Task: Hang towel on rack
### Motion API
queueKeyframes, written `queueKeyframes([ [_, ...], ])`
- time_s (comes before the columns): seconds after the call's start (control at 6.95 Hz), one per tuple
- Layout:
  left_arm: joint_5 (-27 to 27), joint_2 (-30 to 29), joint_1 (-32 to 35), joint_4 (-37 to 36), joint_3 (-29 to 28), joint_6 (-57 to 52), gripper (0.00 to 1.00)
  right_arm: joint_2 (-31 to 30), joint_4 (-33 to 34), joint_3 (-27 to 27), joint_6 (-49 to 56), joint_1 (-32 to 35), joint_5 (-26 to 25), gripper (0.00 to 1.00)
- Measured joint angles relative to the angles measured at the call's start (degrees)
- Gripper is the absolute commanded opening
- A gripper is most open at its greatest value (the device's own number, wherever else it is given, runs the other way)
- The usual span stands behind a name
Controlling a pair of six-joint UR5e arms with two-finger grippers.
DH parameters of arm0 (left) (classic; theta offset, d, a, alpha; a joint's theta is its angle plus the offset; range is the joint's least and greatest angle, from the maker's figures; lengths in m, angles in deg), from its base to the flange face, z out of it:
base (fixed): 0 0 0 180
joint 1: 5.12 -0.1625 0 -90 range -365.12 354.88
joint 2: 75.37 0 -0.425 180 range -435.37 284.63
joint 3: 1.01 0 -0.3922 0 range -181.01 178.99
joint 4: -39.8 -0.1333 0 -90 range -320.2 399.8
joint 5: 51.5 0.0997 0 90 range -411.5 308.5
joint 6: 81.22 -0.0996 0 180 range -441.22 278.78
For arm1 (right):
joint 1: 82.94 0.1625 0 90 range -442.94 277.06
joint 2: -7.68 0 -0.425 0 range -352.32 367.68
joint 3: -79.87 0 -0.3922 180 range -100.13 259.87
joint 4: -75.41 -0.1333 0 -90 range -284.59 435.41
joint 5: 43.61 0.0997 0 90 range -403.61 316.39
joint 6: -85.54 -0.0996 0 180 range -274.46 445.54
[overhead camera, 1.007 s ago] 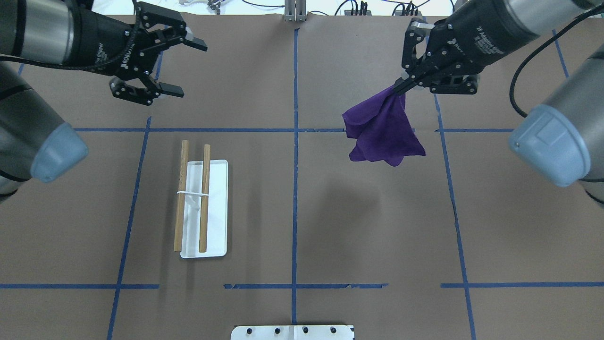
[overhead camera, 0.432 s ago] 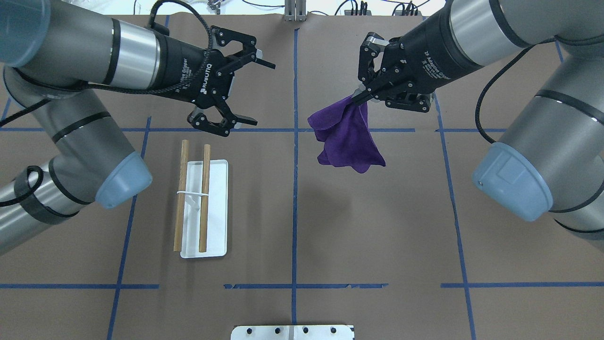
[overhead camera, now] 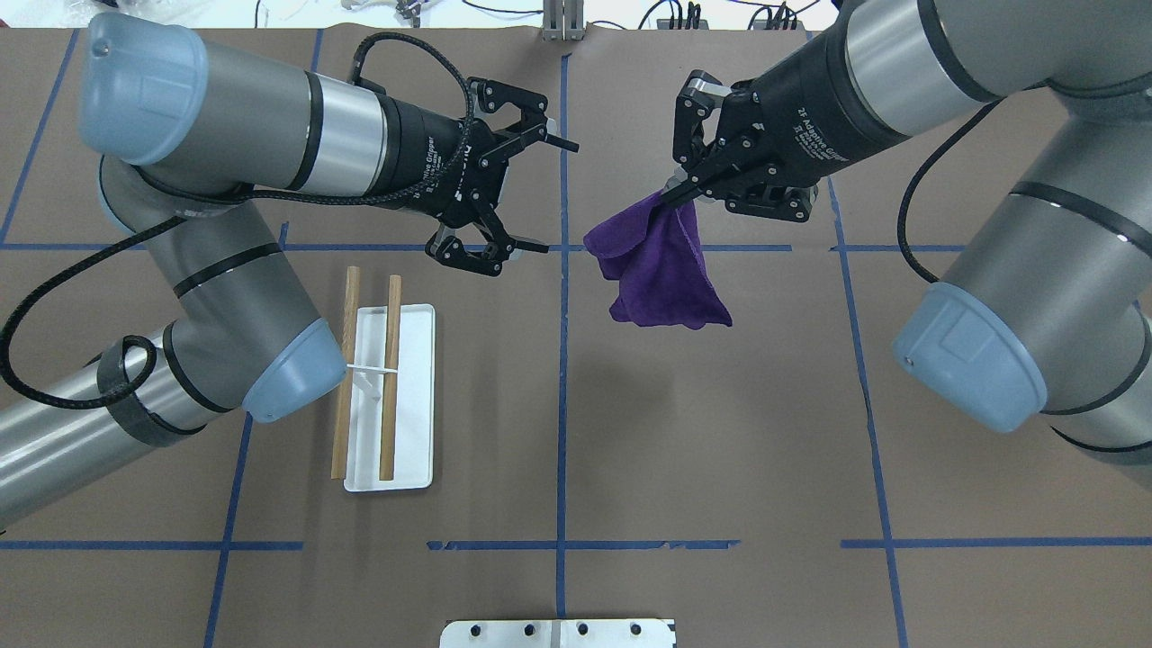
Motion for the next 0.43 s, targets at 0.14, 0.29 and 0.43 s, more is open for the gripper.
queueKeyframes([
  [0.14, 0.3, -0.24, -0.54, 0.03, -0.33, -0.03, 0.93, 0.1, -0.01, 0.28, -0.23, -0.23, -0.02, 0.0],
  [0.29, 0.93, -0.7, -1.48, 0.05, -0.76, -0.09, 0.89, 0.21, -0.01, 0.51, -0.36, -0.34, -0.06, 0.0],
  [0.43, 2.36, -1.28, -2.79, 0.05, -1.1, -0.05, 0.8, 0.29, -0.01, 0.62, -0.4, -0.39, -0.06, 0.0],
])
